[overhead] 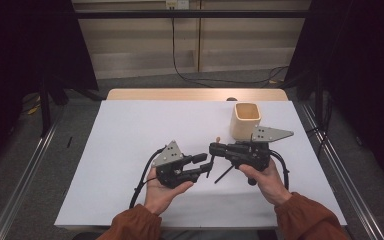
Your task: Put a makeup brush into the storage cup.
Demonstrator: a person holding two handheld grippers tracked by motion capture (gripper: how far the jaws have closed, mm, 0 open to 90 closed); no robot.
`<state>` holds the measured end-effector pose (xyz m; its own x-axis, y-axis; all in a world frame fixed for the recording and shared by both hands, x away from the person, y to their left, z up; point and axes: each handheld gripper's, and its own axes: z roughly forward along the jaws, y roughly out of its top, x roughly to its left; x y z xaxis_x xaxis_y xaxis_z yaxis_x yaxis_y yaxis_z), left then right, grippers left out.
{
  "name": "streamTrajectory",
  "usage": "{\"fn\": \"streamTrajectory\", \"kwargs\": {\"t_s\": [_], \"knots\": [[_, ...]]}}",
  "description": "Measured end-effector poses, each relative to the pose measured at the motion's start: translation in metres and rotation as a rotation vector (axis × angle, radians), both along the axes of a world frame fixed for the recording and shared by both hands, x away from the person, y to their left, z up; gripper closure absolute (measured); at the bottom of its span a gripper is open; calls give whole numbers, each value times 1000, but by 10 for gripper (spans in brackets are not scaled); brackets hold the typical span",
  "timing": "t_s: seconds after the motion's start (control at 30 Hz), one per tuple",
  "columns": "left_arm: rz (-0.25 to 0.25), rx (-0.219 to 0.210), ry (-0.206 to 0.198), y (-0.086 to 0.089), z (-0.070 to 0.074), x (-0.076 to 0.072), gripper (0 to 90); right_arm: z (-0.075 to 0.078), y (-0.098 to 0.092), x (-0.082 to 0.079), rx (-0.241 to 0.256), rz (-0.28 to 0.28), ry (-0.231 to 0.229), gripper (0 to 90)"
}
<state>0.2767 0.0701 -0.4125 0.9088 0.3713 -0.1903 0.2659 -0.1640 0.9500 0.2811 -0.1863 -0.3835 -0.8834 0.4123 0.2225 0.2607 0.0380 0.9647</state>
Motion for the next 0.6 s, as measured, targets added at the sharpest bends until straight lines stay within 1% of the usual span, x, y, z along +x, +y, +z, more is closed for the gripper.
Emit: {"fn": "streamTrajectory", "kwargs": {"t_s": [0.07, 0.13, 0.17, 0.2, 0.27, 0.3, 0.33, 0.37, 0.43, 0.47, 0.5, 0.53, 0.6], "knots": [[10, 7, -9, 0, 1, -1, 544, 0, -1, 0, -3, 0, -1, 837], [19, 6, -4, 0, 1, -2, 447, 0, -2, 0, -6, -1, -1, 837], [28, 12, -6, 0, 1, -2, 410, 0, -2, 0, -6, 0, -2, 837], [27, 8, -3, 1, 1, -2, 374, 0, -2, 0, -7, 0, -4, 837], [46, 9, -4, 1, 2, -2, 305, 0, -1, -1, -6, 3, -5, 837], [57, 15, 0, 2, 2, -1, 237, 0, -1, -1, -8, 2, -6, 837], [69, 10, 7, 1, 3, -1, 170, 0, -1, -1, -8, 3, -6, 837], [80, 6, 11, 2, 3, -1, 128, 0, -1, -1, -9, 3, -7, 837], [82, -5, 26, 3, 4, -1, 92, 0, -2, -1, -11, -1, -7, 837], [95, 8, 19, 4, 4, -1, 56, 0, -2, -1, -10, -1, -8, 837], [101, 31, 12, 4, 5, -2, 25, 1, -3, -1, -10, -3, -8, 837], [98, 46, 6, 5, 5, -2, 24, 1, -3, -1, -11, -5, -8, 837], [109, 69, 0, 7, 5, -3, 20, 1, -4, -2, -13, -5, -9, 837]]}}
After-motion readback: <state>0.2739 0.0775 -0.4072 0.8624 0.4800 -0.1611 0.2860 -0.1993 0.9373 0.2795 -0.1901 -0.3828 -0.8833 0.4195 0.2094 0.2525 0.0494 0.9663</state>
